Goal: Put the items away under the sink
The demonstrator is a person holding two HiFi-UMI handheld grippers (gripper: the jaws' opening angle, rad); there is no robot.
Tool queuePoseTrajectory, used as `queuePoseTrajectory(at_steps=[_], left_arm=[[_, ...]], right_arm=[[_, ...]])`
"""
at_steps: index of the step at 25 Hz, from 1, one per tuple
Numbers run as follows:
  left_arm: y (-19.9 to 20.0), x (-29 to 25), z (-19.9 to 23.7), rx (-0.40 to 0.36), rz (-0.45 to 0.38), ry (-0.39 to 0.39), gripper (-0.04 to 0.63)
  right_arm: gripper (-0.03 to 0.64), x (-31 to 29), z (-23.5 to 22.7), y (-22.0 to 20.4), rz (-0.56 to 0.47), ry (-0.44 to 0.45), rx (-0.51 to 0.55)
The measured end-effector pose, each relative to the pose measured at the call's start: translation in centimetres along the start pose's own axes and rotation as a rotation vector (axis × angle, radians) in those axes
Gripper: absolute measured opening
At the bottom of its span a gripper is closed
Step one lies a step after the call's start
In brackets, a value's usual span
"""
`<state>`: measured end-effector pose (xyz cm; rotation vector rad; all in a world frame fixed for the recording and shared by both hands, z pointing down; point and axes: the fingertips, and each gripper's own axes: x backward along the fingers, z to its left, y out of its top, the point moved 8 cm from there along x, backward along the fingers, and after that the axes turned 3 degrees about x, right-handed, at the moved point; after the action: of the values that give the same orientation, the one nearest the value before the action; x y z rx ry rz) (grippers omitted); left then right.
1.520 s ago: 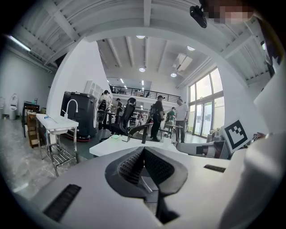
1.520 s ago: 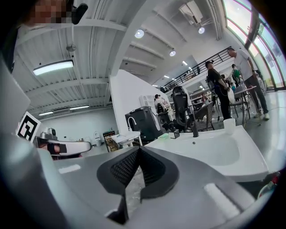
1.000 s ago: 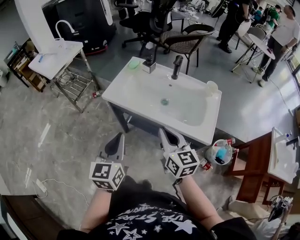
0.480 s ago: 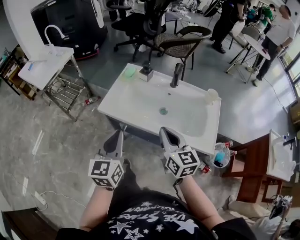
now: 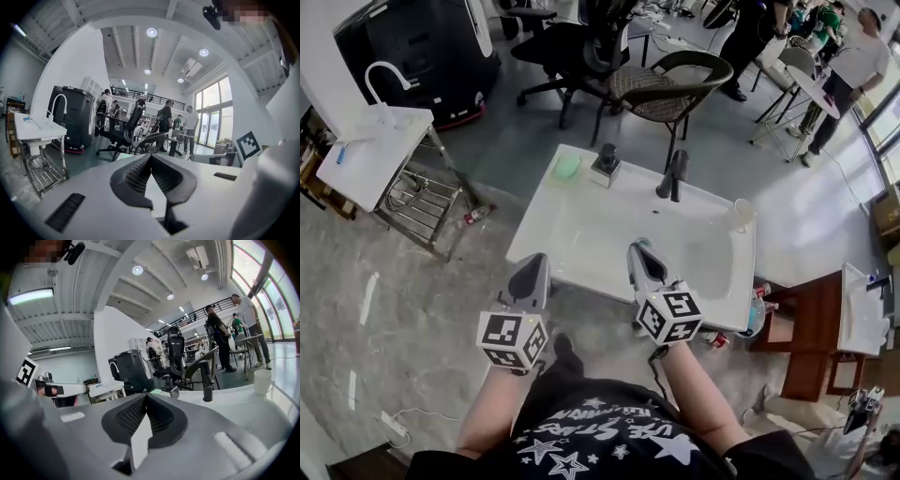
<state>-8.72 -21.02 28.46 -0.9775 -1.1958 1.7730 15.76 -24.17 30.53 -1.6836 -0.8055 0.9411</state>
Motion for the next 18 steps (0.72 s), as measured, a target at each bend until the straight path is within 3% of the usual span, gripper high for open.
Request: queuePoseTrajectory(at_steps=[10, 18], left_arm=[[1.1, -5.0, 6.0, 0.019, 0.043, -0.087, 0.009], [0.9, -7.3, 7.5, 0.006, 0.072, -0.151, 0.009]], right_arm=[[0.003, -5.9, 0.4, 0.2, 0.016, -0.112, -0.011], [0.003, -7.0, 0.5, -0.2, 0.023, -0.188, 0.003]])
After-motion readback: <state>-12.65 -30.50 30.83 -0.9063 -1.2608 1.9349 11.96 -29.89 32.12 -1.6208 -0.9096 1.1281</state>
